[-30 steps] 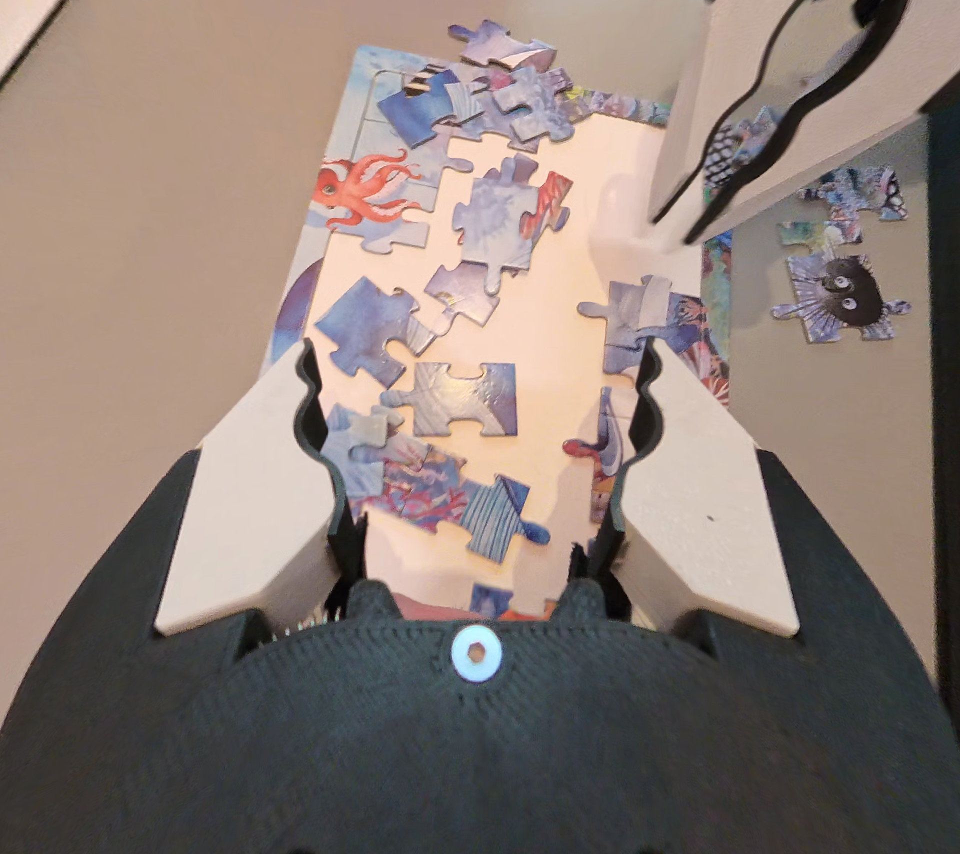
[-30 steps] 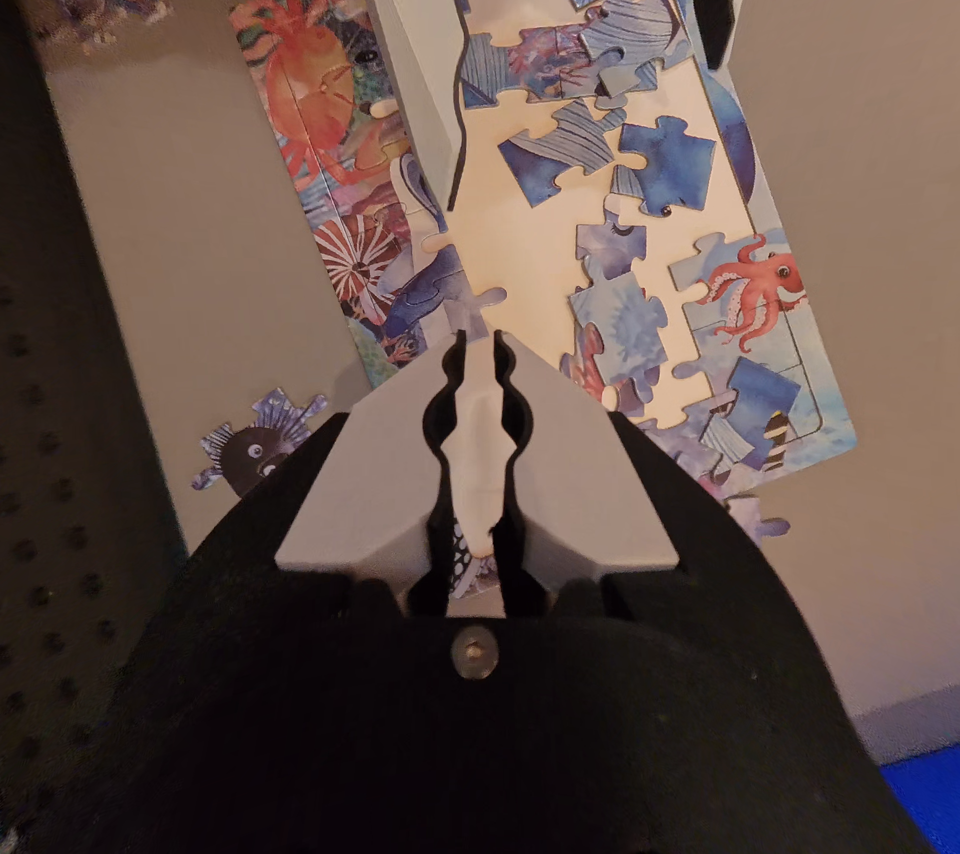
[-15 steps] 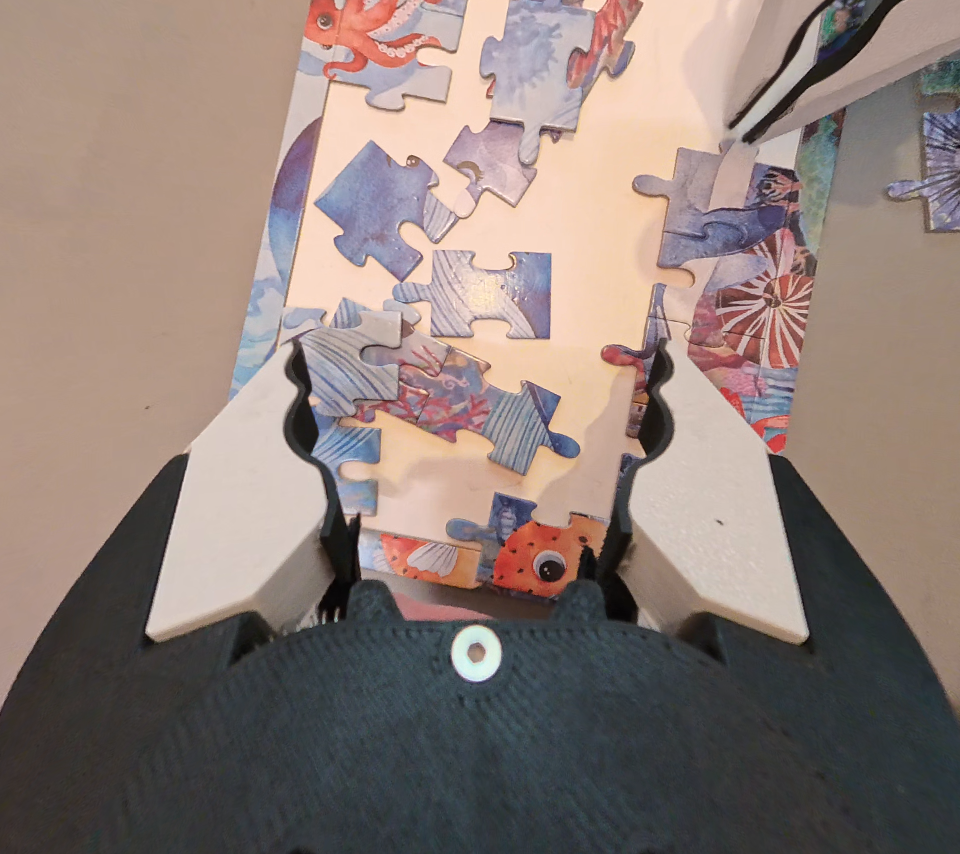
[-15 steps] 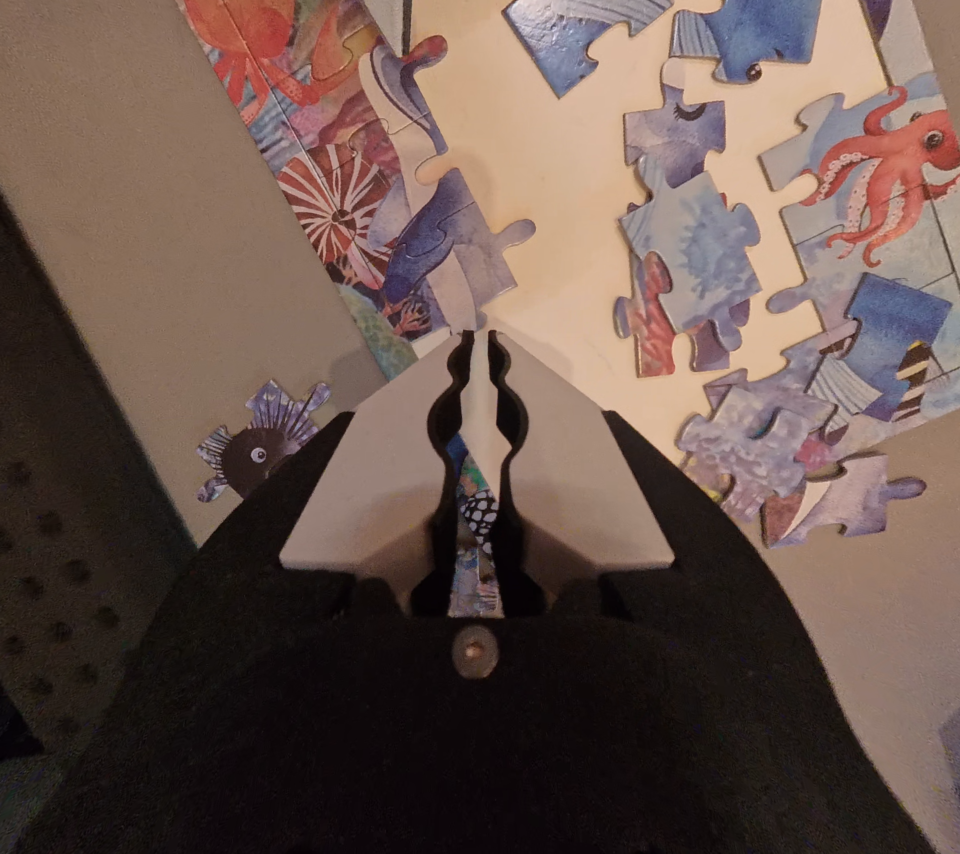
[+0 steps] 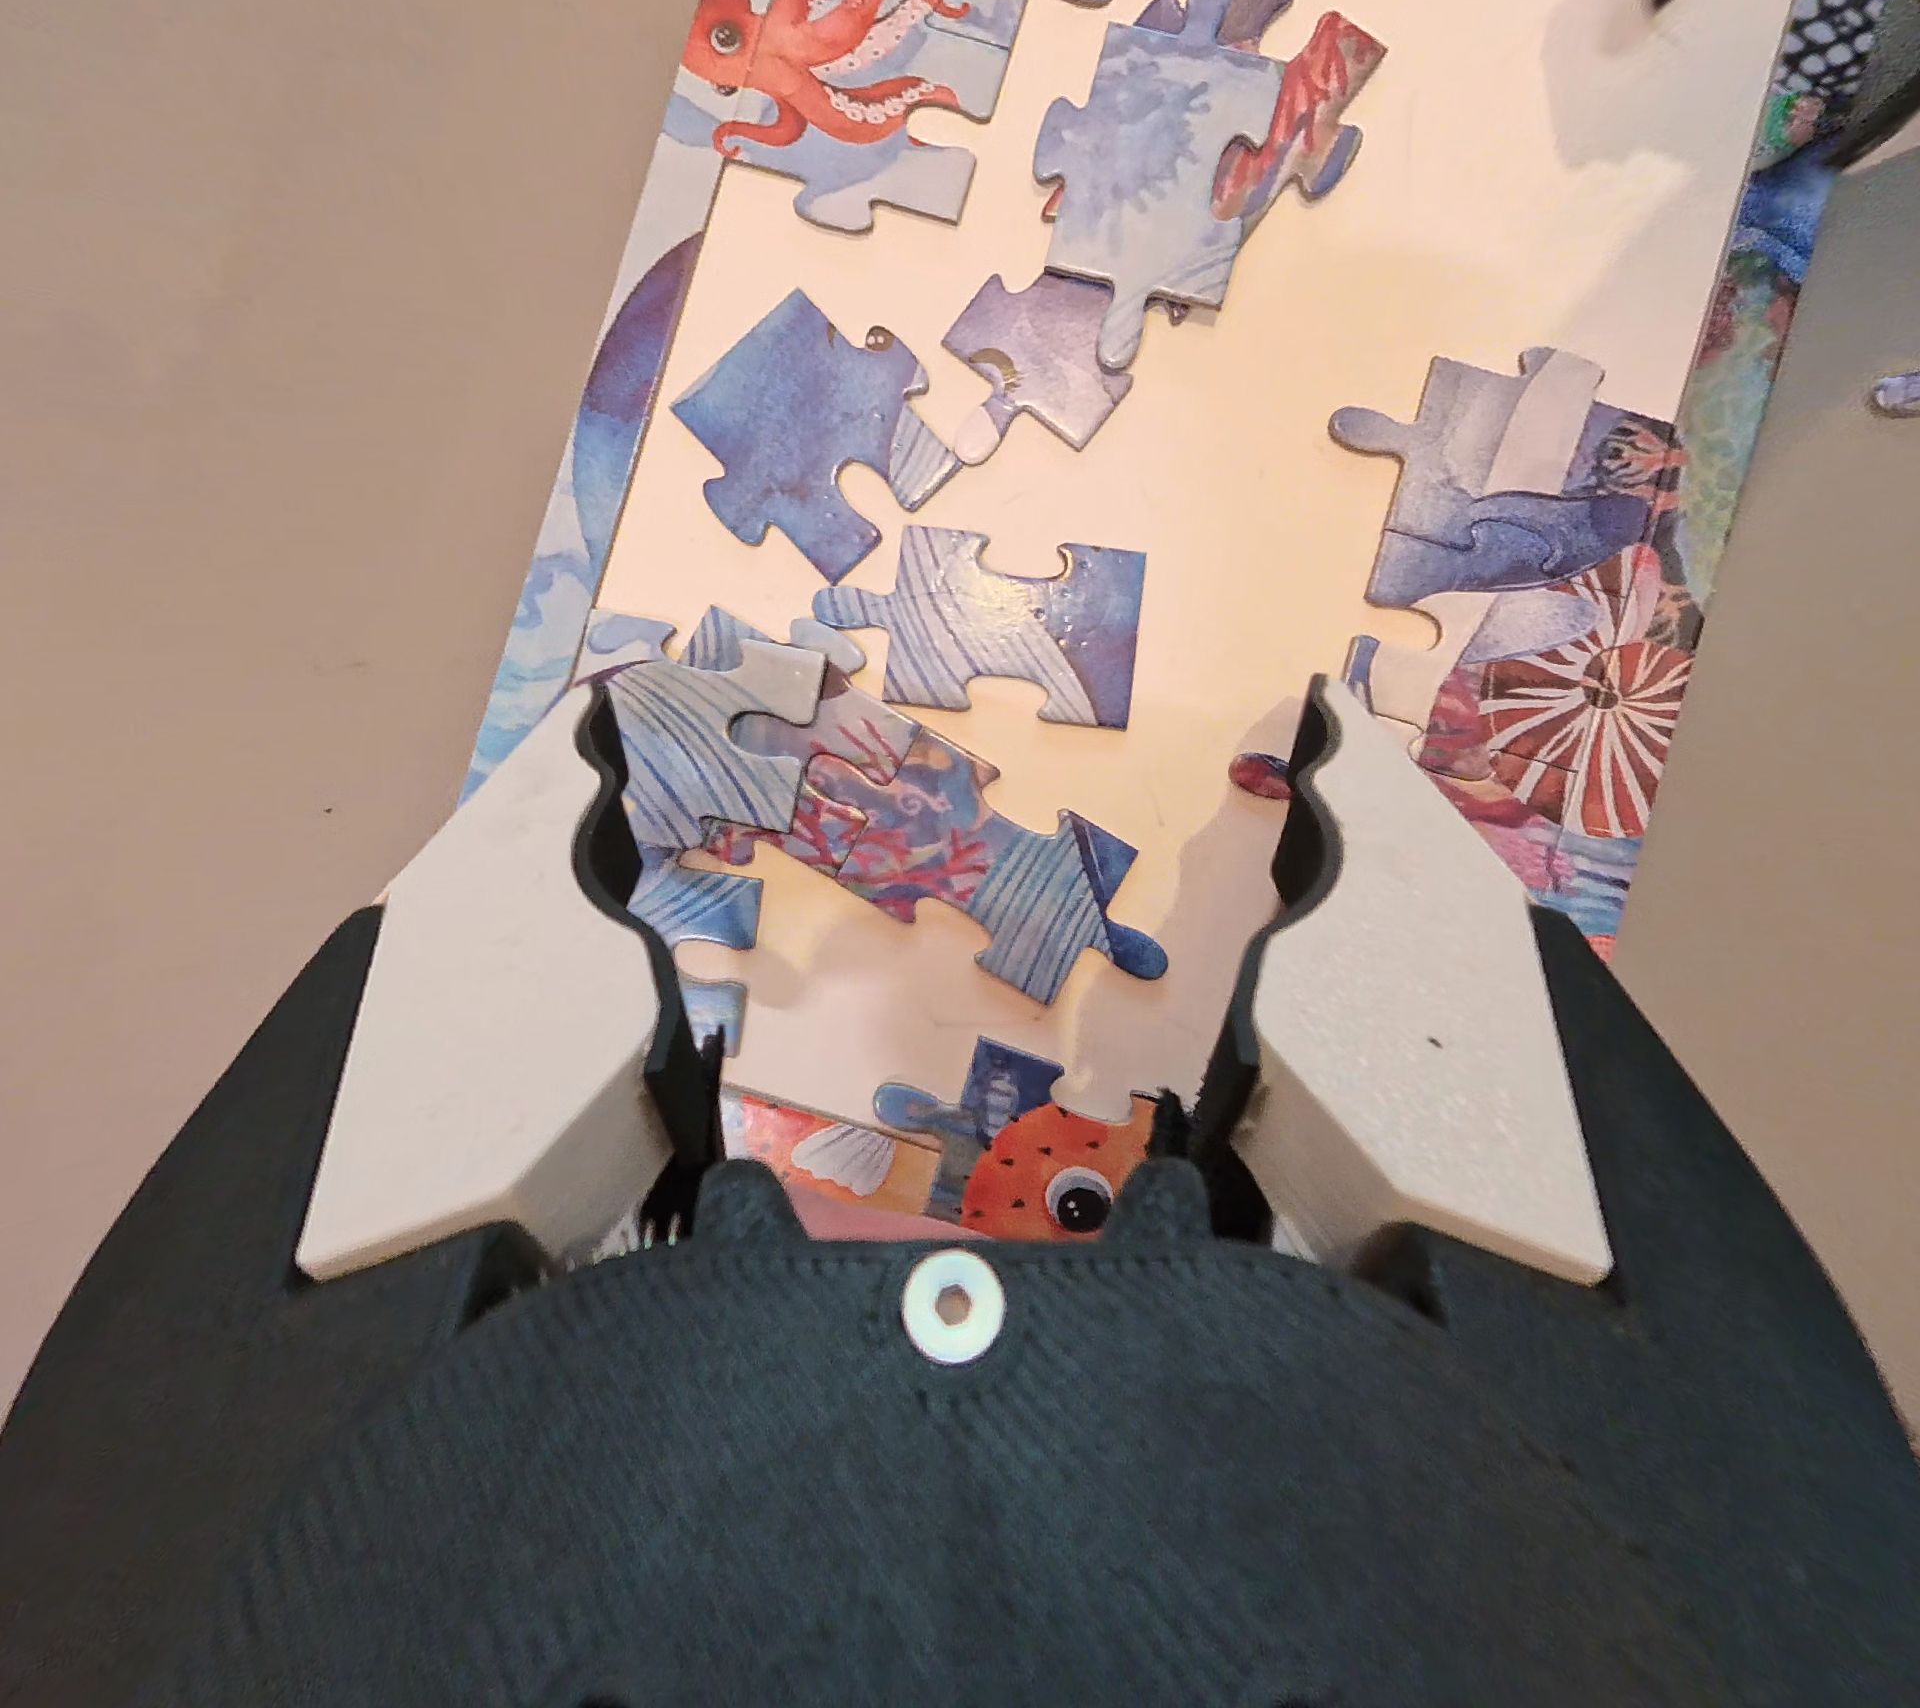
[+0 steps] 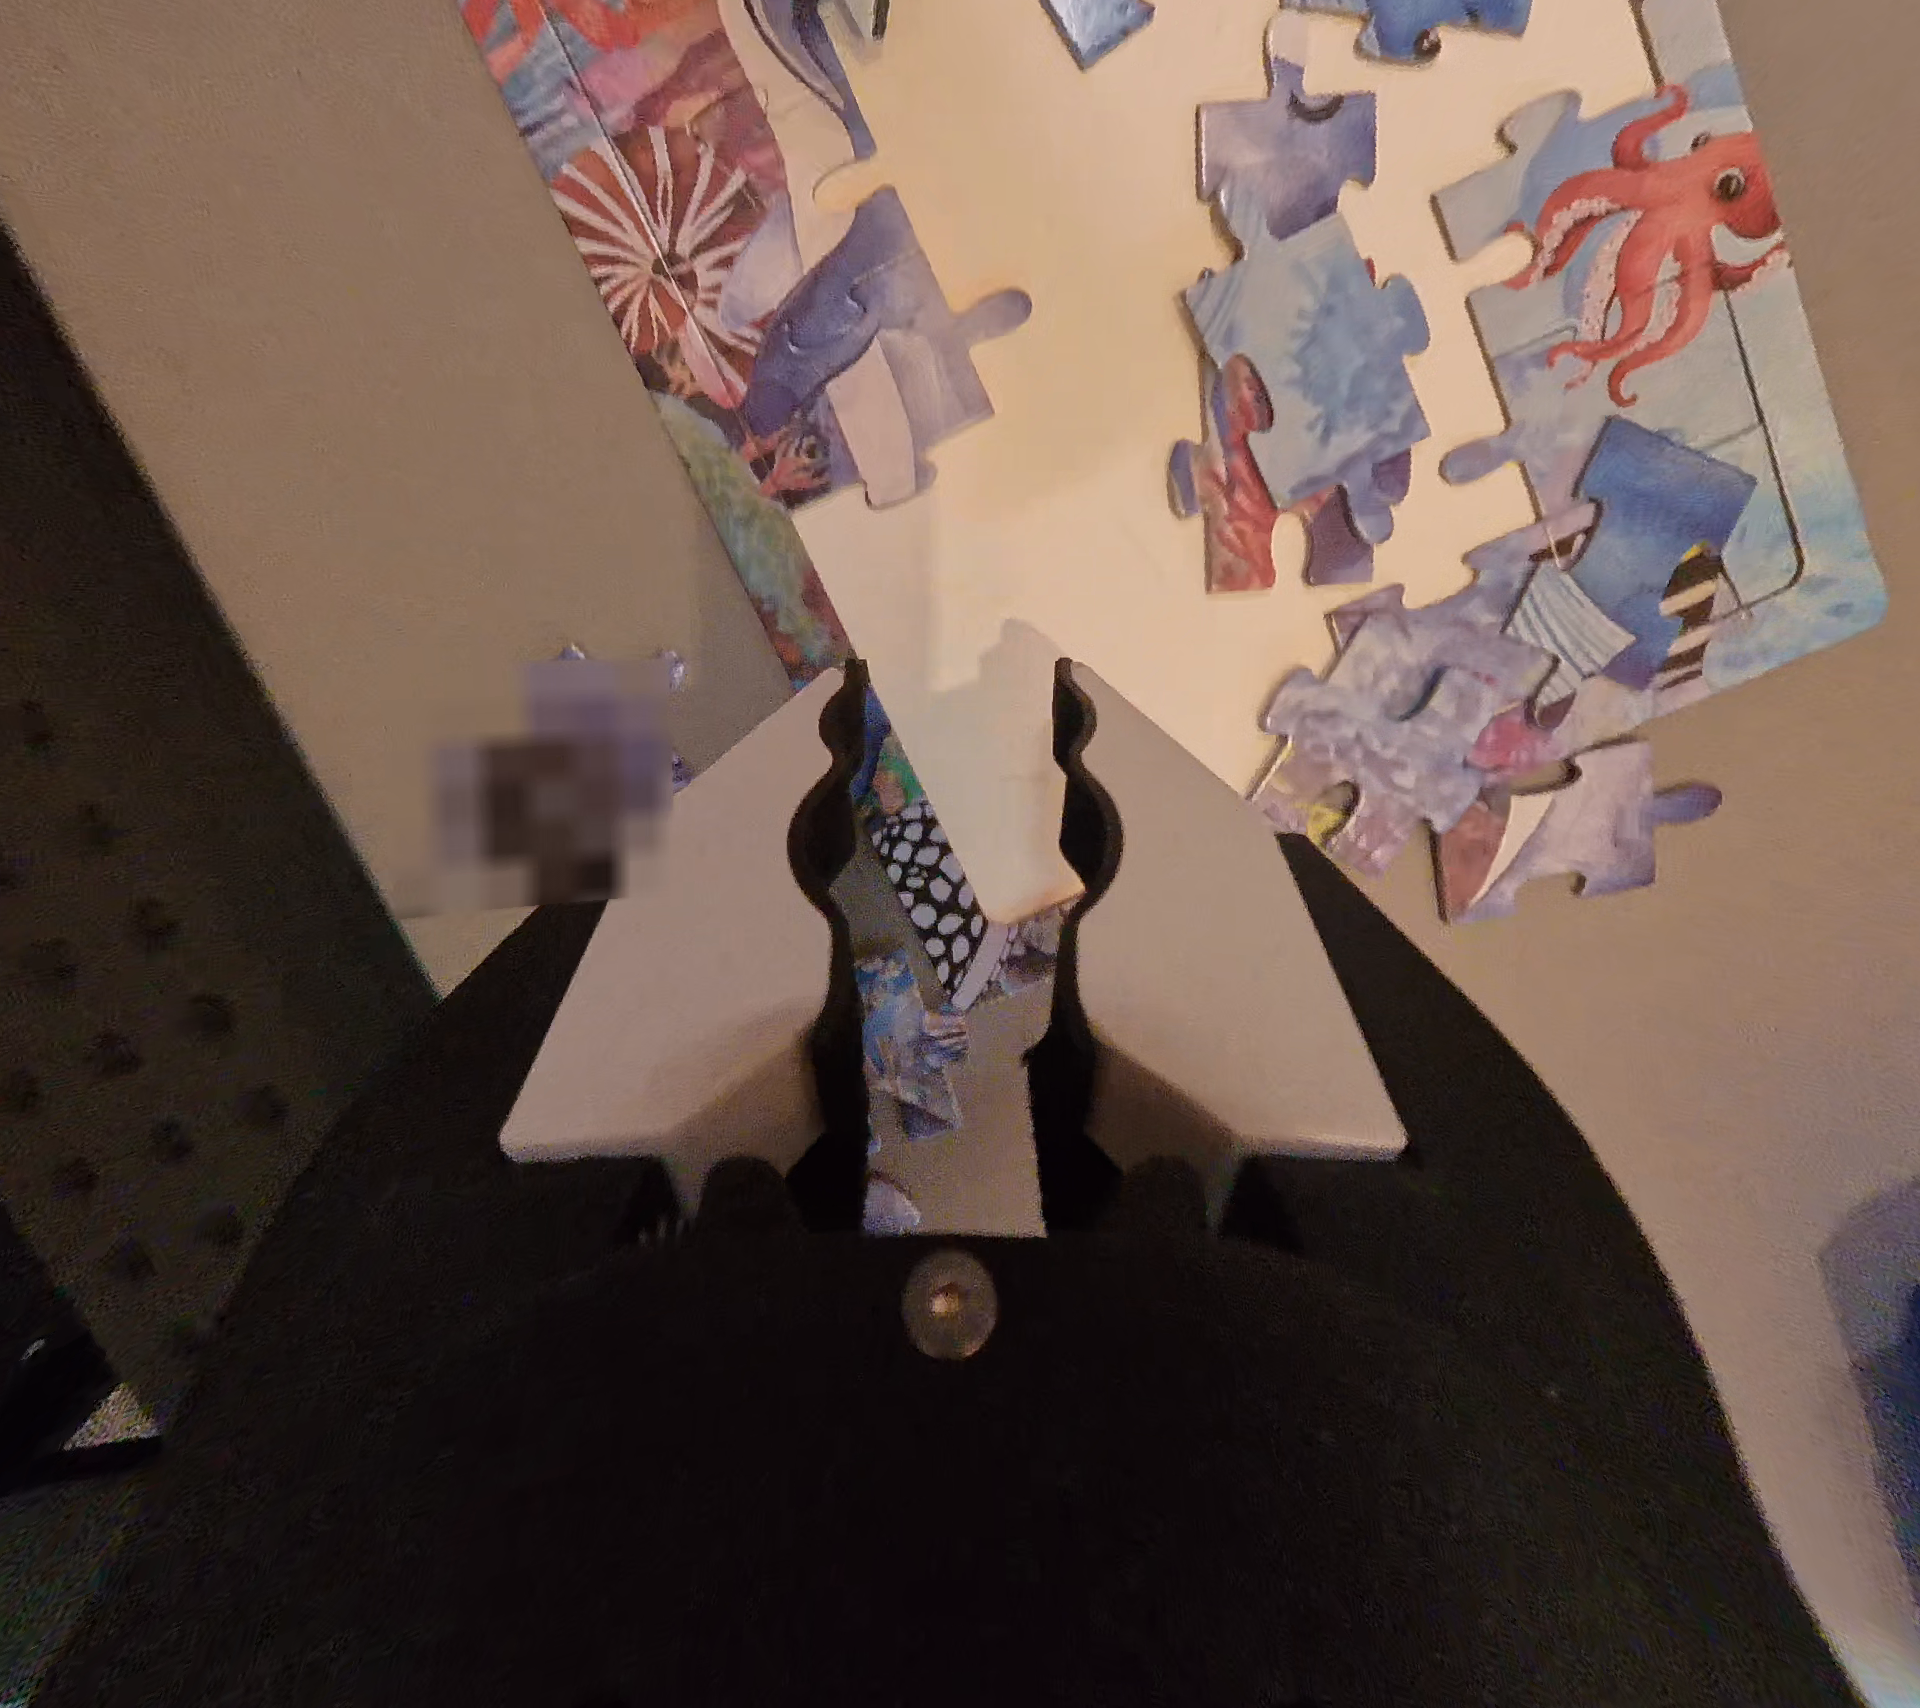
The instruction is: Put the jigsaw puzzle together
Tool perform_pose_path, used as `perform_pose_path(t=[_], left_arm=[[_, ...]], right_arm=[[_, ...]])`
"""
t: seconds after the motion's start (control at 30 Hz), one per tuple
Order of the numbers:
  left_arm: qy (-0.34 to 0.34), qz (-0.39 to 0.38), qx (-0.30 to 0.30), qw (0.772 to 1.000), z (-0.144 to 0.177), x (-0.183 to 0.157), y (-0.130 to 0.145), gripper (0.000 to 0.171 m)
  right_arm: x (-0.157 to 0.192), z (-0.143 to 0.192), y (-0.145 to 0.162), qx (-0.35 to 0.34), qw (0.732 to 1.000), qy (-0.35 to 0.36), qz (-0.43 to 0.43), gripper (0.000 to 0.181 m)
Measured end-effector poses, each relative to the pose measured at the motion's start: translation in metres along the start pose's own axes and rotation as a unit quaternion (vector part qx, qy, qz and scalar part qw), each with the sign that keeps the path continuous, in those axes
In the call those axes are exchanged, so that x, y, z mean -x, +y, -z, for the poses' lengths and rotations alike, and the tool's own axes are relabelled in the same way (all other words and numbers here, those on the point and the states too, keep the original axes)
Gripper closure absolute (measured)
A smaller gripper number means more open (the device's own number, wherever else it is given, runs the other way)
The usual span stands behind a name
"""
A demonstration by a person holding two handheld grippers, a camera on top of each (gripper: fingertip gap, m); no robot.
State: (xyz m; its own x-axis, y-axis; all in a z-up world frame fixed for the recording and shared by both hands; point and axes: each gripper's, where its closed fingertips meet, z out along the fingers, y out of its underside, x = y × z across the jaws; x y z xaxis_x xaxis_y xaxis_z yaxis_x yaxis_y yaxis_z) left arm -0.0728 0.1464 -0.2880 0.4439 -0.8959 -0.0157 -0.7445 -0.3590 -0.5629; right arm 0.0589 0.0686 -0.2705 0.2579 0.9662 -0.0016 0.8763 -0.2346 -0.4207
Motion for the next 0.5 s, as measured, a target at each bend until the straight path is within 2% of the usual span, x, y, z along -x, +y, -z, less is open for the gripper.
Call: perform_pose_path(t=[0.2, 0.37, 0.5], left_arm=[[-0.015, 0.006, -0.013, 1.0, 0.003, 0.003, -0.004, 0.05], [-0.015, 0.001, -0.01, 1.0, -0.001, 0.002, -0.005, 0.051], [-0.009, -0.006, -0.004, 1.0, -0.006, -0.003, -0.006, 0.05]], right_arm=[[-0.009, 0.03, 0.043, 0.011, 0.998, 0.039, -0.046, 0.14], [-0.002, 0.041, 0.088, 0.049, 0.995, 0.028, -0.082, 0.141], [0.006, 0.038, 0.094, 0.041, 0.995, 0.016, -0.087, 0.14]])
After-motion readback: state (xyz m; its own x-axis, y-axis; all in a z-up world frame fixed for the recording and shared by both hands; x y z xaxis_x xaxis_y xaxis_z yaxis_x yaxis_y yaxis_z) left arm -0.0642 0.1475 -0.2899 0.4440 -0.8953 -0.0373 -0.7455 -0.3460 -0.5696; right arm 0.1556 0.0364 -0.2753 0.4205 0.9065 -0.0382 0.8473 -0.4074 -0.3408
